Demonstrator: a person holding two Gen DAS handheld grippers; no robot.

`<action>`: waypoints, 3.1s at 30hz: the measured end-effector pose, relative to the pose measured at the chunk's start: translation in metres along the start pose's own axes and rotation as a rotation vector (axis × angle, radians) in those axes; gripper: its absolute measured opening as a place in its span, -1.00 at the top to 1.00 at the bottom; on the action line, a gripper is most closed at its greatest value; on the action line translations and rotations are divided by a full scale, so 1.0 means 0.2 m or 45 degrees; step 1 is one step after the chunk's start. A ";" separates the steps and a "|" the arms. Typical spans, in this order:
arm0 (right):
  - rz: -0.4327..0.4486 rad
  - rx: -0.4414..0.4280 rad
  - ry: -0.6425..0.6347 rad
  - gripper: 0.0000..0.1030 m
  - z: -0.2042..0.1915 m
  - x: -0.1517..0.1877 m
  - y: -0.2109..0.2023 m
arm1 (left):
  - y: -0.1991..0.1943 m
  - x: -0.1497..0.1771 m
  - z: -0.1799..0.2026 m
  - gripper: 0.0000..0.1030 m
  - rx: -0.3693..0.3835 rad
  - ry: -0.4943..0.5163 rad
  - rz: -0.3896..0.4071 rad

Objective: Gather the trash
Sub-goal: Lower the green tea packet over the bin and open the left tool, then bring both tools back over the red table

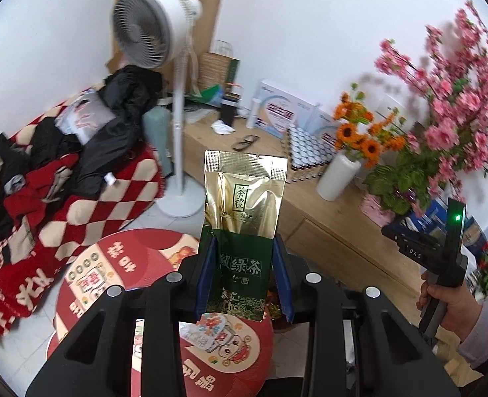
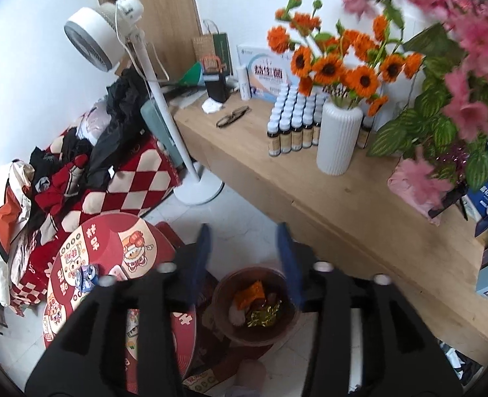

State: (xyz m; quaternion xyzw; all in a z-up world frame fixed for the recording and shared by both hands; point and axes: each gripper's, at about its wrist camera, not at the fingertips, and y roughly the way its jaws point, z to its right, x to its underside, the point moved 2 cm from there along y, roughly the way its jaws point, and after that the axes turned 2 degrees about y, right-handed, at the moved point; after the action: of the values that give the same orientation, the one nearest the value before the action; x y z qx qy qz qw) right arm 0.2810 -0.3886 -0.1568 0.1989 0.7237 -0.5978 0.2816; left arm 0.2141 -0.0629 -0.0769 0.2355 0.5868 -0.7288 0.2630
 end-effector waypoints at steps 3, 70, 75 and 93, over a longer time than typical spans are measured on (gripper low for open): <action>0.034 -0.006 0.003 -0.64 0.02 0.00 -0.08 | 0.06 -0.02 0.10 0.36 0.059 0.065 -0.025; -0.120 -0.183 -0.253 -0.88 -0.62 0.04 -0.02 | -0.13 0.33 -0.68 -0.80 -0.366 -0.400 -0.007; -0.184 -0.220 -0.343 -0.88 -0.79 0.12 0.07 | -0.23 0.48 -0.81 -0.80 -0.427 -0.498 -0.015; -0.446 -0.290 -0.736 -0.88 -1.34 0.65 0.76 | -0.25 1.01 -1.18 -0.80 -0.536 -0.693 -0.112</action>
State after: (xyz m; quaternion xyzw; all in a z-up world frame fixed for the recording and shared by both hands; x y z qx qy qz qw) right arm 0.2311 -0.1025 -0.3215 -0.1380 0.6992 -0.5841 0.3884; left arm 0.0375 0.1554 -0.2204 -0.0525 0.6421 -0.6386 0.4209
